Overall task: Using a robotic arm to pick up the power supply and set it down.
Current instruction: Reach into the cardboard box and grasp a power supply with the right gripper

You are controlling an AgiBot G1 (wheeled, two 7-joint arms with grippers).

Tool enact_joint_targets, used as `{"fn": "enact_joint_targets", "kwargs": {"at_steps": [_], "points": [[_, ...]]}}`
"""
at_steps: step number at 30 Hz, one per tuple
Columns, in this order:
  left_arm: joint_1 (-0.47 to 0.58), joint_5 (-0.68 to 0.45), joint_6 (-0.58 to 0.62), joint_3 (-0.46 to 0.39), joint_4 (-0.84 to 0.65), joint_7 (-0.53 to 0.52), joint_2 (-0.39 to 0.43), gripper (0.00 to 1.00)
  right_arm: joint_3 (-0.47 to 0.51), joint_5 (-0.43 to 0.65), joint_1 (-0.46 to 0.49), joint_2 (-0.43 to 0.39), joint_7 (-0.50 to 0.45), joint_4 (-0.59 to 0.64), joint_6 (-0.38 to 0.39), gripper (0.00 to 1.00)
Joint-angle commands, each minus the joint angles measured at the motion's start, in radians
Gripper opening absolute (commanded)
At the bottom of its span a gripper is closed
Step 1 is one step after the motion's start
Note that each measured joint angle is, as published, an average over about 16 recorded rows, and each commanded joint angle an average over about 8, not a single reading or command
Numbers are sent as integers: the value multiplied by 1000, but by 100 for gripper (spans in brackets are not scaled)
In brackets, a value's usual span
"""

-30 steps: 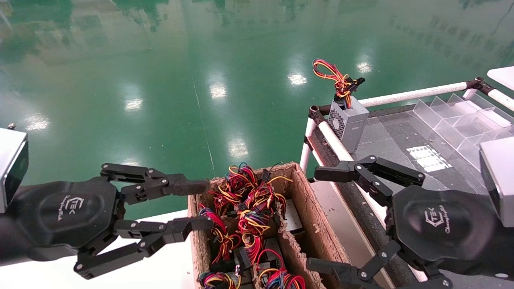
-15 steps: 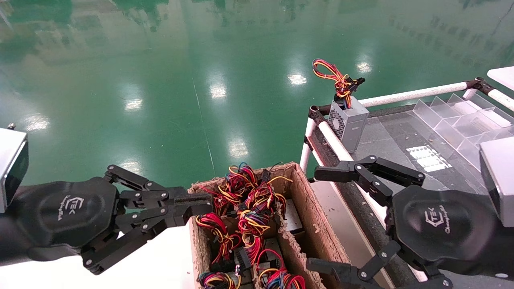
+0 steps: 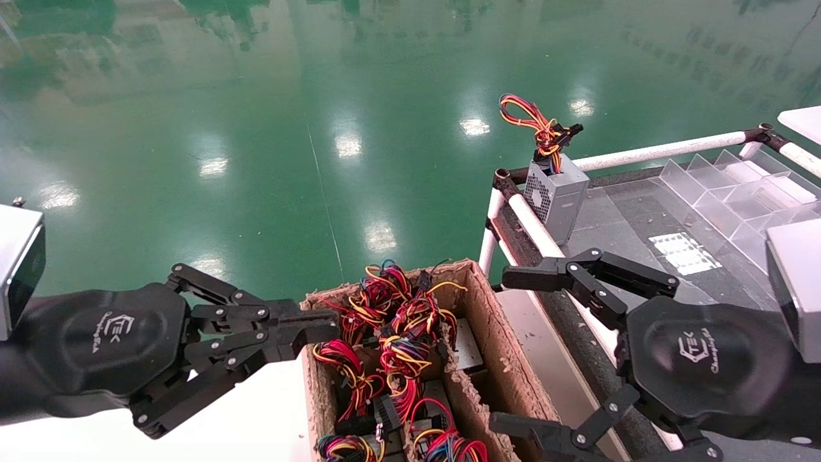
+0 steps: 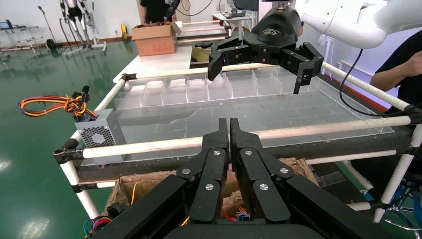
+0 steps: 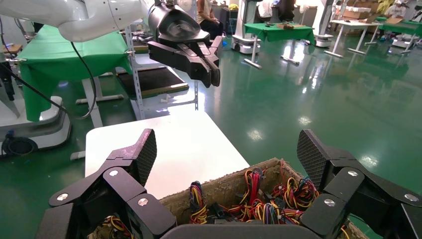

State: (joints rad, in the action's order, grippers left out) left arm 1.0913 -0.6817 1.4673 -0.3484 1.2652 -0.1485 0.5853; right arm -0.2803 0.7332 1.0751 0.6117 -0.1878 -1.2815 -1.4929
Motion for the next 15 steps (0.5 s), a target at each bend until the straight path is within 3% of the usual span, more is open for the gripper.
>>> {"fn": "enact_joint_targets", "kwargs": {"at_steps": [1, 8, 15], "points": [[0, 0, 0, 0, 0, 0, 0, 100, 0, -1, 0, 0, 0, 0, -1, 100], [0, 0, 0, 0, 0, 0, 0, 100, -13, 37, 3, 6, -11, 4, 32, 100], [0, 0, 0, 0, 0, 0, 0, 100, -63, 168, 26, 40, -43, -4, 133, 100]]}}
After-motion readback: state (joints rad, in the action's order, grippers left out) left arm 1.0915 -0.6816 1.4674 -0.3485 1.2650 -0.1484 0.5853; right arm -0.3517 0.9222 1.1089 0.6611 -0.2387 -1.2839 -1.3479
